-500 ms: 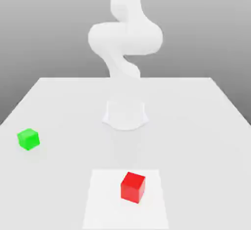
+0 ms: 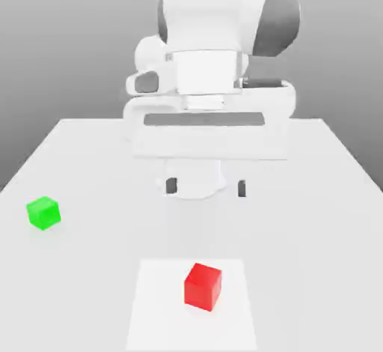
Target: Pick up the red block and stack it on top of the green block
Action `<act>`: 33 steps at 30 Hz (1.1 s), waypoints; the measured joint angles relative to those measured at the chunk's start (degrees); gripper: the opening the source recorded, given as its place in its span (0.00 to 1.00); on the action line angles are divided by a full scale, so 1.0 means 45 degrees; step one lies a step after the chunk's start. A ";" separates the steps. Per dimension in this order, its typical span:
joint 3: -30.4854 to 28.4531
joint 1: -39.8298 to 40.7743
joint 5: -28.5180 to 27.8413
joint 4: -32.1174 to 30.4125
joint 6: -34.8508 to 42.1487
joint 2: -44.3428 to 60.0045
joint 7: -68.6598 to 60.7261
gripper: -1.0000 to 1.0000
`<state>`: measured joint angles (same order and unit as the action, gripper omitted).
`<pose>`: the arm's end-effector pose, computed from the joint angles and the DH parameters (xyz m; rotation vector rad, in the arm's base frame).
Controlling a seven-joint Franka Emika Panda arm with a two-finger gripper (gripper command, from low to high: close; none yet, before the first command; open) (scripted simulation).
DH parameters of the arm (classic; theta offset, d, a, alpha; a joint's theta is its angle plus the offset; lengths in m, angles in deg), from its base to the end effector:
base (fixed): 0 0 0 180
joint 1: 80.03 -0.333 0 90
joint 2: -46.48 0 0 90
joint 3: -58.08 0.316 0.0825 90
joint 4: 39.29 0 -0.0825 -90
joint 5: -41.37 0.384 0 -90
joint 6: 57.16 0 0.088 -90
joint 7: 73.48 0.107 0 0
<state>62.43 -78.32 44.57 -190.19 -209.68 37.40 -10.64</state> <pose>0.4397 0.0181 0.3182 -2.5741 1.5741 -0.2224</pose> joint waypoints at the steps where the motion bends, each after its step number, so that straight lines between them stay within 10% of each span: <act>1: 0.0046 0.0019 -0.0083 -0.0242 -0.0266 0.0461 0.0302 0.50; 11: -0.0429 -0.0335 -0.1378 -0.0924 -0.3616 0.5071 0.2304 0.50; 12: -0.0485 -0.0382 -0.1417 -0.0885 -0.3855 0.5351 0.2337 0.00; 25: -0.0195 -0.0178 -0.0896 -0.1251 -0.1762 0.2879 0.1980 0.00; 33: -0.1827 0.3624 -0.1280 -0.1593 -0.0963 0.1658 0.5580 0.00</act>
<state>54.21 -62.02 38.81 -197.36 -214.01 44.86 14.47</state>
